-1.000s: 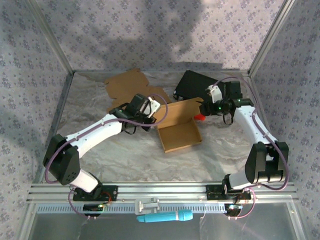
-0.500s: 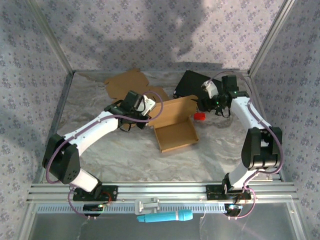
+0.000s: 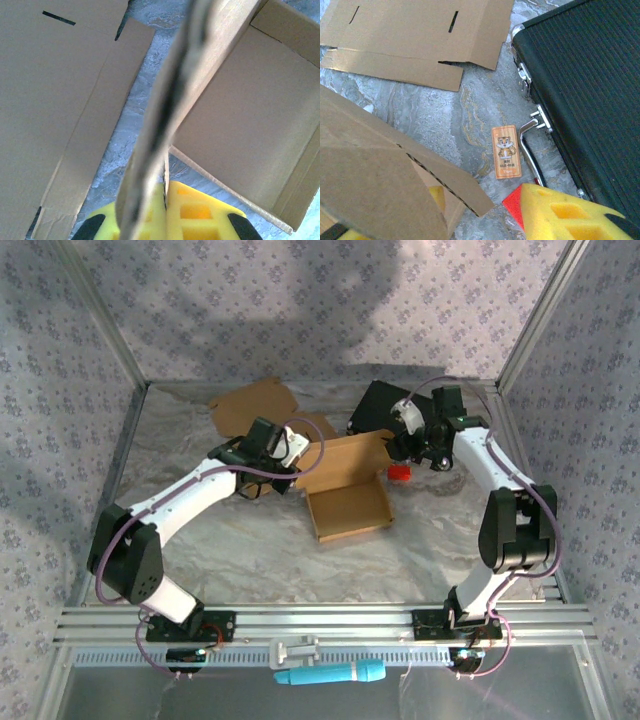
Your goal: Fold the paper box
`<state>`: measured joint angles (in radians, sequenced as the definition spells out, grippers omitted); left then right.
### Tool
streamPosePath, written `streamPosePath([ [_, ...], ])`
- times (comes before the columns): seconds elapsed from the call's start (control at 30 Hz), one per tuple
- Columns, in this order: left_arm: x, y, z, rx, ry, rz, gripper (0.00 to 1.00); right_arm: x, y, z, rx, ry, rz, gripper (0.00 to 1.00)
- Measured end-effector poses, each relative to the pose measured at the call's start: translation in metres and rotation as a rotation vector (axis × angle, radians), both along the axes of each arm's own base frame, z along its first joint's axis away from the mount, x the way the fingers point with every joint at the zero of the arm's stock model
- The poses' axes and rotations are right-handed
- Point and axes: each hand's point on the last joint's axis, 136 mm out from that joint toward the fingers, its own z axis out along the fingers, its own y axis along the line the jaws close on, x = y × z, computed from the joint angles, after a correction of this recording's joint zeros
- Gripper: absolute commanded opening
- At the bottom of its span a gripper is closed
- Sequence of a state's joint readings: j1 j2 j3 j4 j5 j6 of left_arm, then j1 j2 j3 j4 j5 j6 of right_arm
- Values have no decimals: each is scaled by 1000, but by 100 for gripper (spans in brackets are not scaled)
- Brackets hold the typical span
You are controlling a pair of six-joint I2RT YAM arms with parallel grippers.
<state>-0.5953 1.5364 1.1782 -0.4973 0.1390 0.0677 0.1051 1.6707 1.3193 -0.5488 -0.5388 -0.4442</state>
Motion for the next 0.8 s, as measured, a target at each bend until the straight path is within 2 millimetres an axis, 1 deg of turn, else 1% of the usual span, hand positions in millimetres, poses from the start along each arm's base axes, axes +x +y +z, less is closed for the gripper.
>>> streamPosePath([
  [0.13, 3, -2, -2, 2, 4, 0, 0, -1, 6, -1, -4, 4, 11, 36],
  [0.2, 4, -3, -2, 1, 4, 1, 0, -1, 9, -1, -5, 3, 11, 32],
  [0.37, 6, -3, -1, -5, 8, 19, 0, 1, 13, -1, -25, -3, -8, 11],
  [0.47, 10, -4, 1, -17, 15, 51, 0, 0, 16, 2, -38, -10, -22, 0],
  [0.6, 23, -5, 8, -25, 11, 135, 0, -1, 19, 8, -72, -26, -61, 0],
  [0.7, 32, -6, 12, -20, 8, 212, 0, -2, 27, 11, -110, -40, -102, 0],
  [0.8, 38, -7, 12, -9, 16, 285, 0, -1, 36, 16, -136, -64, -170, 0],
])
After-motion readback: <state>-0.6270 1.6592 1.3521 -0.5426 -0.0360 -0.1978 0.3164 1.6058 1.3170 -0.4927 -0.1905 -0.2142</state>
